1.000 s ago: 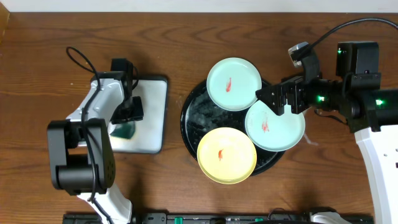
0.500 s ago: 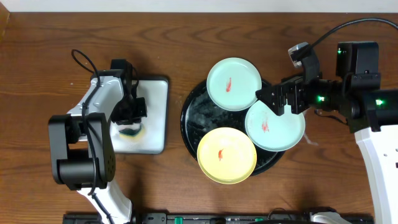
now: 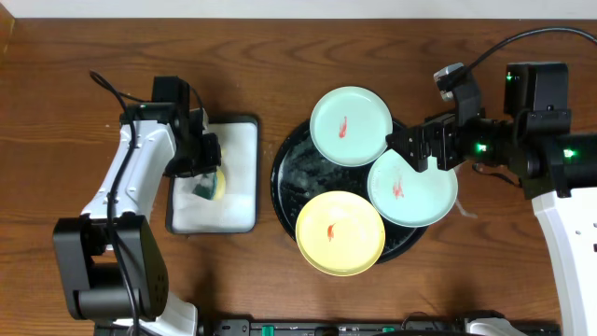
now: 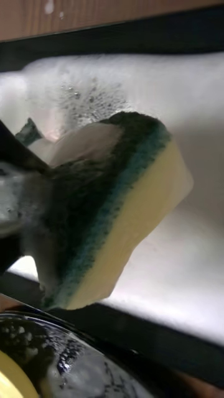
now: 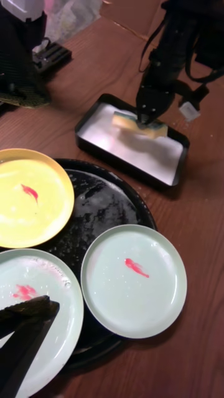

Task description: Clean dirty plates on tray and stack at the side

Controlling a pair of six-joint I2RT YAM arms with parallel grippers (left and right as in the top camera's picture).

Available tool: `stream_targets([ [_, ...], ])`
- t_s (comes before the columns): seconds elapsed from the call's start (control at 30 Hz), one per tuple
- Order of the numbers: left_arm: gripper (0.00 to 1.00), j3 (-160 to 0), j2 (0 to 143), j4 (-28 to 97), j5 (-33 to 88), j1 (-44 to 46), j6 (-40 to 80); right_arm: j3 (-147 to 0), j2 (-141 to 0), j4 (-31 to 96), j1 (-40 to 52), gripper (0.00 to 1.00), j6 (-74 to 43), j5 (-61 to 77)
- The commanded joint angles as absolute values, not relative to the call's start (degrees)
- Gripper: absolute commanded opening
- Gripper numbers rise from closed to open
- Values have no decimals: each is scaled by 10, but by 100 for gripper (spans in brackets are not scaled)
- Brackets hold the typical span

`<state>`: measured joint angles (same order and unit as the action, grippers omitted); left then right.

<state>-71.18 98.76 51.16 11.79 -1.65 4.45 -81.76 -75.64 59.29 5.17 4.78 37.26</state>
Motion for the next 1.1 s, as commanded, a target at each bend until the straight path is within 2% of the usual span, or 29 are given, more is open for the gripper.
stream_targets([
  [0.0, 31, -715, 997, 507, 124, -15, 43, -828, -754, 592, 58, 96, 45, 369],
  [0.13, 47, -708, 1009, 505, 124, -15, 43, -828, -754, 593, 58, 96, 45, 369],
  [0.2, 62, -705, 1011, 505, 117, -15, 43, -828, -754, 593, 58, 96, 45, 369],
  [0.27, 66, -705, 1011, 505, 98, -15, 43, -828, -754, 593, 58, 96, 45, 369],
  [0.5, 66, -695, 1016, 485, 86, -12, 51, -828, -754, 594, 58, 98, 45, 369],
  [0.87, 64, -644, 1030, 378, 85, 3, 119, -828, -754, 596, 58, 99, 45, 369],
  [1.07, 48, -613, 1030, 334, 83, 4, 119, -828, -754, 596, 58, 99, 45, 369],
])
